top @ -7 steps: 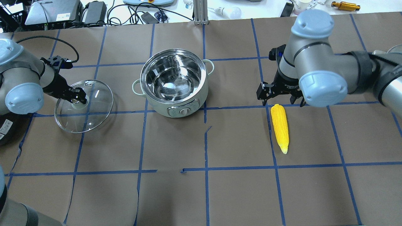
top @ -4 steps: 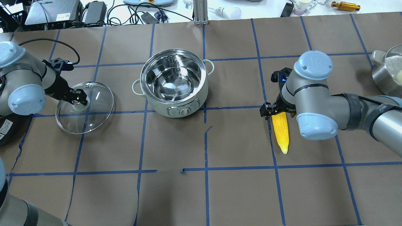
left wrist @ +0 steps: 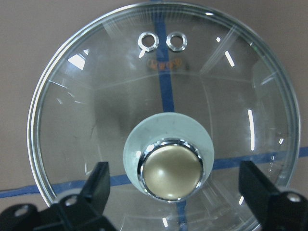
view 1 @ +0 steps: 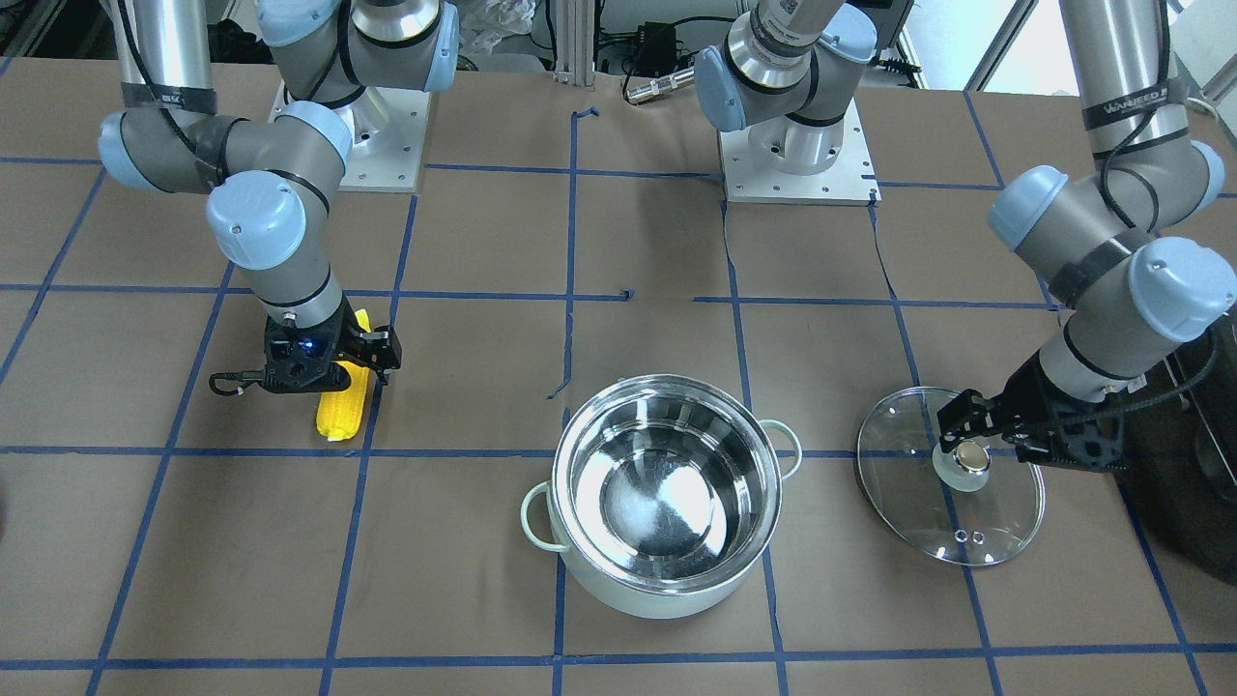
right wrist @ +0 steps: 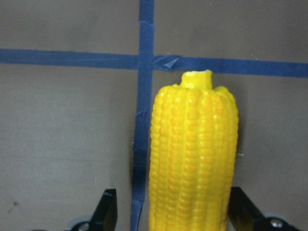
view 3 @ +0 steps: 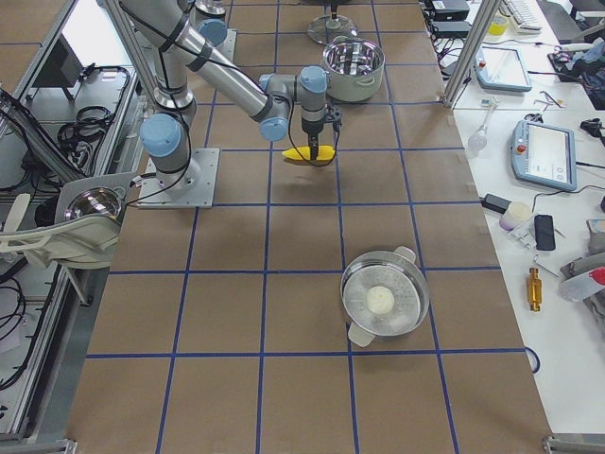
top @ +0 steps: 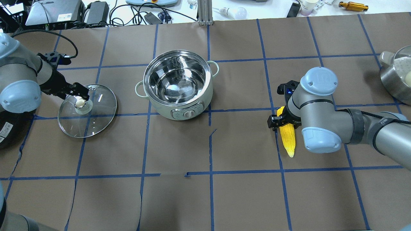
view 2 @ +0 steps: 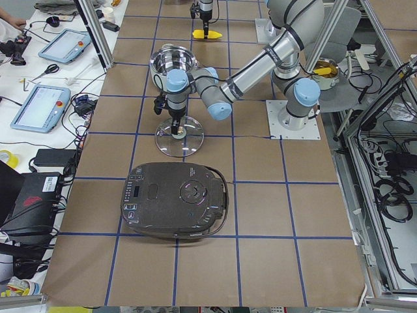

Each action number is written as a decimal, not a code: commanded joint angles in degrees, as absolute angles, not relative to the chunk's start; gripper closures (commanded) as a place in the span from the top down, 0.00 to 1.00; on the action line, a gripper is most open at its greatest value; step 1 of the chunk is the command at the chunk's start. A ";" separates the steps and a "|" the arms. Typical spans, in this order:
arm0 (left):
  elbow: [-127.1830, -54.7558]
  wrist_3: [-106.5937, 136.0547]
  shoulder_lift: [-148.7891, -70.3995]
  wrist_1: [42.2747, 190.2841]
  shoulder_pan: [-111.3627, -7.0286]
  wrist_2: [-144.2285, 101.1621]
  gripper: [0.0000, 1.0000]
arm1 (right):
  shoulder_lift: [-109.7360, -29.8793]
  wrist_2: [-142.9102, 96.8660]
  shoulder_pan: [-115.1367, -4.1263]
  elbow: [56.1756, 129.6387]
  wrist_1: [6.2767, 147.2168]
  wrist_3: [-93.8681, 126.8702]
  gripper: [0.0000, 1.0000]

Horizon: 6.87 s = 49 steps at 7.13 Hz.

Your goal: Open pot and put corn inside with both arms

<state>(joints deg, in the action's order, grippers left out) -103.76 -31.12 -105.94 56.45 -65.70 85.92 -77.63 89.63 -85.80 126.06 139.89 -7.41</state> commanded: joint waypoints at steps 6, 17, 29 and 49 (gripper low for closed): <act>-85.78 -12.13 -88.86 86.66 -84.89 87.53 1.00 | -78.22 91.24 -86.48 110.81 126.90 -2.66 0.00; -86.31 -7.21 -90.88 83.32 -89.30 87.19 1.00 | -56.88 71.73 -110.47 73.83 118.55 23.64 0.00; -88.68 -7.12 -89.91 80.07 -89.47 87.28 1.00 | -70.89 84.07 -97.33 74.62 95.58 8.73 1.00; -89.39 -7.21 -89.03 80.42 -89.47 87.36 1.00 | -89.38 89.74 -91.50 86.31 94.83 -2.11 1.00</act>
